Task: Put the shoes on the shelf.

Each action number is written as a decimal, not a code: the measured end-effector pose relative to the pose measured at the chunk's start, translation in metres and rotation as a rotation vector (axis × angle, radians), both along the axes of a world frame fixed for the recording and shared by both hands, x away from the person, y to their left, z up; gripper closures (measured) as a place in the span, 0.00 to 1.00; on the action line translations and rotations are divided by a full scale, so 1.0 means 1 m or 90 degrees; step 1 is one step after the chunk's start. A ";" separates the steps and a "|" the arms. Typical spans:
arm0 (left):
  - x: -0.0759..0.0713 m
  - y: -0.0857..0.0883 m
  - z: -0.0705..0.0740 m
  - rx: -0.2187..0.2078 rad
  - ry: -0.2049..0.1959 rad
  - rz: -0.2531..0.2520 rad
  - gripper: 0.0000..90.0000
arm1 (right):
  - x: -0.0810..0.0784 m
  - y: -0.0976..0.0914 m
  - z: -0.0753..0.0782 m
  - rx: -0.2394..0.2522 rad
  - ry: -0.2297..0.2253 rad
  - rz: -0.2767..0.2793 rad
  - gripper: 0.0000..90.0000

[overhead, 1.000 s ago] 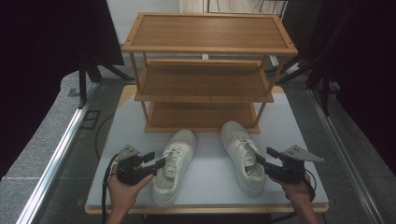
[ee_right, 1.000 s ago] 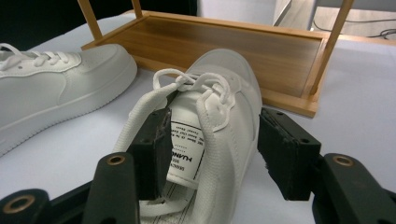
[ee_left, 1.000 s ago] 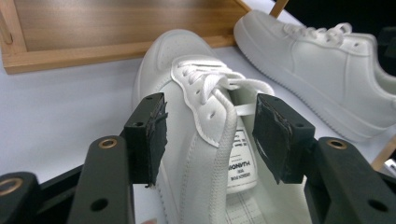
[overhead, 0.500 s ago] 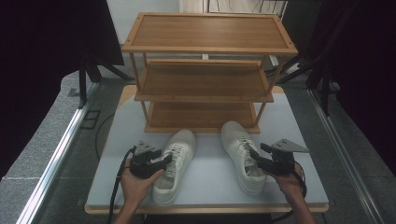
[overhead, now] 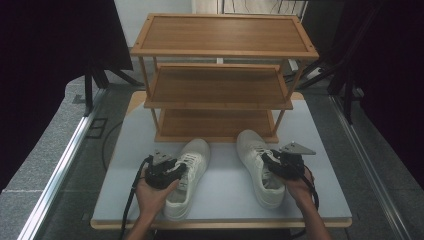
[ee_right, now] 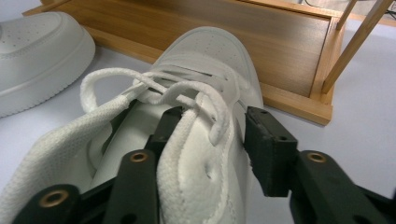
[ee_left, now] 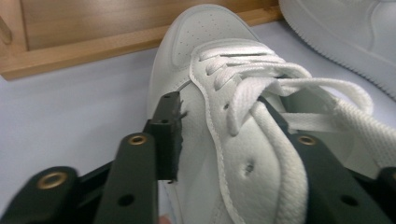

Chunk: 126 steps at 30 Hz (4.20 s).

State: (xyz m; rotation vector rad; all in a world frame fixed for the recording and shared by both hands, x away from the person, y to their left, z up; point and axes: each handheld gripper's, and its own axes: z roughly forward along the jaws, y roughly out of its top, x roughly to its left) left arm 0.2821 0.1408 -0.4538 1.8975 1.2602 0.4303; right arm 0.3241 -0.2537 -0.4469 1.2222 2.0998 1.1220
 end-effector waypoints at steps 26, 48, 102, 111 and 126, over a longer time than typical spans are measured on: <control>-0.002 0.028 0.010 -0.116 -0.018 0.013 0.92 | -0.012 -0.023 0.008 0.092 -0.027 -0.069 0.92; -0.021 0.045 0.038 -0.227 -0.065 -0.001 0.92 | -0.043 -0.041 0.020 0.242 -0.042 -0.041 0.92; 0.004 0.021 0.124 -0.246 -0.164 -0.063 0.92 | -0.043 -0.029 0.113 0.328 -0.148 0.035 0.92; 0.016 0.016 0.140 -0.242 -0.167 -0.086 0.91 | -0.032 -0.024 0.129 0.327 -0.156 0.033 0.92; 0.028 0.017 0.146 -0.268 -0.163 -0.064 0.91 | -0.021 -0.019 0.141 0.319 -0.158 0.026 0.92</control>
